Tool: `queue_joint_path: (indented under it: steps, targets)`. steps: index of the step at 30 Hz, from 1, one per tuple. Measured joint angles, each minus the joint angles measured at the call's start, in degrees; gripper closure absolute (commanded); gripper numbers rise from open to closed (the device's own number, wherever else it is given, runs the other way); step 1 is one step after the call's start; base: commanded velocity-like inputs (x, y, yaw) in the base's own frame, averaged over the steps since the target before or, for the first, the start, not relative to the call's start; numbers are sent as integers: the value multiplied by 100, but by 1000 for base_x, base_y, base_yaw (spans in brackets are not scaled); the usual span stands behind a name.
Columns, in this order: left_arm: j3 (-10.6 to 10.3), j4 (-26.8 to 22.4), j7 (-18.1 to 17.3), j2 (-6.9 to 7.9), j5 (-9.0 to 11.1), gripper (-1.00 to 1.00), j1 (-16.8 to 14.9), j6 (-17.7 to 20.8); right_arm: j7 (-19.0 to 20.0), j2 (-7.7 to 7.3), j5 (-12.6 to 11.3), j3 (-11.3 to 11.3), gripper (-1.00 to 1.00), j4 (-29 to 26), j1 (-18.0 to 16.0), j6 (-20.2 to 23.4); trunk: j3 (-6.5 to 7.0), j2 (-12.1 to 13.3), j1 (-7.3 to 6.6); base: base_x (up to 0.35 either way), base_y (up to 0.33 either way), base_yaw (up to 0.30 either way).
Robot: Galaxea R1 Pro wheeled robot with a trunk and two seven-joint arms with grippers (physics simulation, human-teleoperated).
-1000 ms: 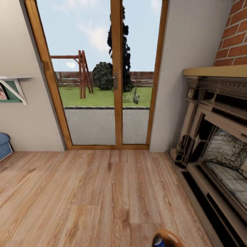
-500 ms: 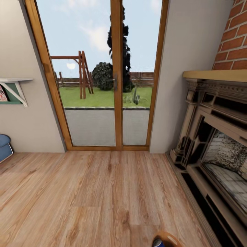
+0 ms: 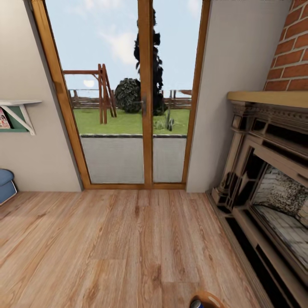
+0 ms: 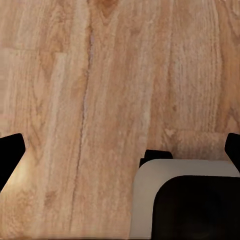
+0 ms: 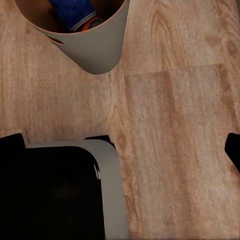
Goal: Put the three can of soda from the living room inside the tash can in the kitchen.
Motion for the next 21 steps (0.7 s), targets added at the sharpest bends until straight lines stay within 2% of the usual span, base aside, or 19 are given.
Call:
queue_joint_path:
  steps: [6,9,11,17,21]
  targets:
    - [7,20,232,-5,108,-100,0,8,-61,19,-4,5,-100,61,1,10,108,241,-132,0,0,0]
    - [9,24,302,-13,130,-100,1,27,-511,37,-3,24,-100,162,2,35,162,361,-198,0,0,0]
    - [9,45,318,-15,131,-100,1,37,-671,40,0,47,-100,200,2,45,197,441,-242,0,0,0]
    - [9,169,341,-11,138,-100,1,54,-912,58,4,145,-100,316,2,62,305,682,-373,0,0,0]
    - [9,201,346,-10,141,-100,1,60,-980,172,6,190,-100,356,2,291,377,842,-461,0,0,0]
